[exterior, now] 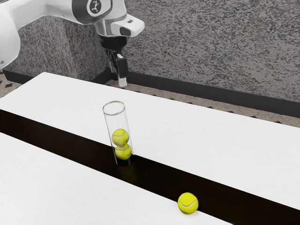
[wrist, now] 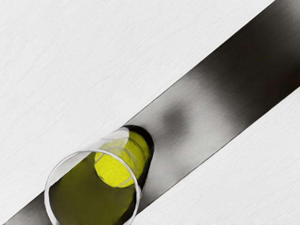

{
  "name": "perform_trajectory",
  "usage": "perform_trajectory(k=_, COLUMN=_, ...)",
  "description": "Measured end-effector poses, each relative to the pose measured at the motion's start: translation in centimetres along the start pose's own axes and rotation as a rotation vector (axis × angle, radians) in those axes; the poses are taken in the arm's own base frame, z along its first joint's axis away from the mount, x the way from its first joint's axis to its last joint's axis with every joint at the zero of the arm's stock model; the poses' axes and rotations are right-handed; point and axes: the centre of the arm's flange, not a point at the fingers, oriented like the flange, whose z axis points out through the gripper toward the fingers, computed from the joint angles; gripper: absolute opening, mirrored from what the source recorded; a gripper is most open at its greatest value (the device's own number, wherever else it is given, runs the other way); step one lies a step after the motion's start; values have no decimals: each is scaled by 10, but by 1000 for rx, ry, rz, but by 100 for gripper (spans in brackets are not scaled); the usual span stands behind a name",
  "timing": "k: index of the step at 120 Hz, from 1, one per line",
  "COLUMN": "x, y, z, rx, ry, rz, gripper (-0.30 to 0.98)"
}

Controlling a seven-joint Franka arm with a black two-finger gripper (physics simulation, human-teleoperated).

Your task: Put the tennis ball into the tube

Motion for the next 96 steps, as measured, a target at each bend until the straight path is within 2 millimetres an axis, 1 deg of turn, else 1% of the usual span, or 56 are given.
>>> perform_trajectory(k=6, x=0, y=-2, z=1, rx=6, ry=-1, rz=8, gripper=69)
perform_trajectory(k=10, x=2, y=0, z=3, rx=5, ry=-4, rz=21, gripper=69)
perform_trajectory(k=16, x=12, y=16, z=8, rx=-4, ry=-8, rz=64, gripper=69)
perform_trajectory(k=23, x=29, y=39, z=20, rx=-17, ry=-21, rz=122, gripper=69)
perform_trajectory(k=28, x=37, y=47, z=30, rx=-27, ry=-35, rz=146, gripper=68)
perform_trajectory(k=33, x=43, y=56, z=44, rx=-44, ry=-57, rz=171, gripper=69)
perform_trajectory(k=43, x=51, y=80, z=65, rx=-119, ry=-67, rz=213, gripper=68)
perform_trajectory(k=54, x=57, y=95, z=92, rx=-214, ry=-60, rz=223, gripper=68)
perform_trajectory(k=62, x=65, y=110, z=113, rx=-246, ry=-44, rz=239, gripper=69)
perform_trajectory(k=72, x=78, y=135, z=136, rx=-266, ry=-17, rz=264, gripper=69)
perform_trajectory(k=83, x=84, y=161, z=172, rx=-286, ry=-10, rz=270, gripper=69)
perform_trajectory(k=96, x=91, y=177, z=213, rx=-335, ry=-7, rz=243, gripper=69)
